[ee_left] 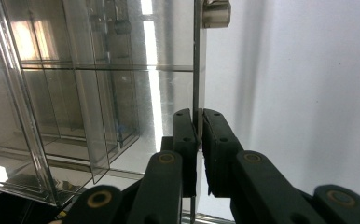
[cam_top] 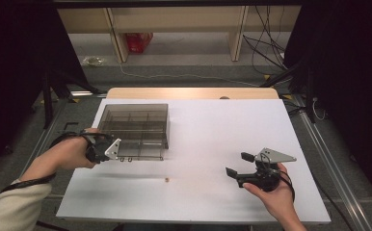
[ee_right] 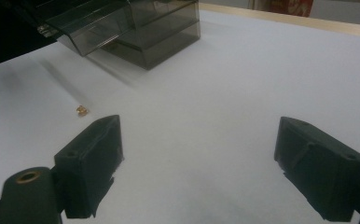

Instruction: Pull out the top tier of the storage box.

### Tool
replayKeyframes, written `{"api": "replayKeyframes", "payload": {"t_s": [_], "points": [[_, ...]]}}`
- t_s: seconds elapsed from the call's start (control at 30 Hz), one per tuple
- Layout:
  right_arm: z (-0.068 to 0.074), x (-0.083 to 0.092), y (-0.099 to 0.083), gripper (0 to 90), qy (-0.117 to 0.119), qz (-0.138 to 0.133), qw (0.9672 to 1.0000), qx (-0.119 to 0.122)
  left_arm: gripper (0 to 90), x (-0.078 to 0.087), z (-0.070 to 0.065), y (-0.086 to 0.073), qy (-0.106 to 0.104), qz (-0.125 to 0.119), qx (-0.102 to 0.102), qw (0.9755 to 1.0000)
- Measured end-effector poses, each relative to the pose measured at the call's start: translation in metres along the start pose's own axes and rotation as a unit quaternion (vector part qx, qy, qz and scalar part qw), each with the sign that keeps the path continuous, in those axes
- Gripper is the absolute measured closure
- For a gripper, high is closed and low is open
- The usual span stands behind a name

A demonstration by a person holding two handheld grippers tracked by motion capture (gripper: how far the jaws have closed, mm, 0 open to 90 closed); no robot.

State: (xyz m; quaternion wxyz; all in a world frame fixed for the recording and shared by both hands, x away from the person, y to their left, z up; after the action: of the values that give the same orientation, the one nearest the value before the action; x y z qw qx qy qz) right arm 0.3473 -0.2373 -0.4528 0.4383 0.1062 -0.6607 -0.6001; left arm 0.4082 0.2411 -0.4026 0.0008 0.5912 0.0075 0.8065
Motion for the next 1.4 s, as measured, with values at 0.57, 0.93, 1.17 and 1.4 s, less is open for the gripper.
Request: {"api": "replayKeyframes", "payload": {"t_s": [0.57, 0.93, 1.17, 1.4], "points": [[0.0, 0.0, 0.0, 16.0, 0.0, 0.0, 1.0, 0.001, 40.8, 0.006, -0.009, -0.006, 0.045, -0.092, 0.124, 0.987], [0.0, 0.0, 0.0, 16.0, -0.001, -0.001, 1.0, 0.0, 30.3, 0.003, -0.013, -0.013, 0.064, -0.141, 0.185, 0.9704], [0.0, 0.0, 0.0, 16.0, -0.001, 0.0, 1.0, -0.001, 24.3, 0.003, -0.016, -0.013, 0.077, -0.177, 0.203, 0.9599], [0.0, 0.0, 0.0, 16.0, -0.001, -0.001, 1.0, -0.001, 15.1, 0.005, -0.018, -0.012, 0.082, -0.213, 0.223, 0.9476]]}}
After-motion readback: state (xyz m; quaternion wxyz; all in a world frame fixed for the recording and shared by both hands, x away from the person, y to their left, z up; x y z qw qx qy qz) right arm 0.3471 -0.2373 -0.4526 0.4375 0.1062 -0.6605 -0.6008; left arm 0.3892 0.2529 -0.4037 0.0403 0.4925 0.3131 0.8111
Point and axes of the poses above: each handheld gripper's, and its own axes: x roughly backward along the jaws, y roughly out of its top, z roughly to its left, the point moved 1 cm from there along -x, roughly forward along the jaws, and after that the axes turned 2 degrees about x, right-handed, at the moved point
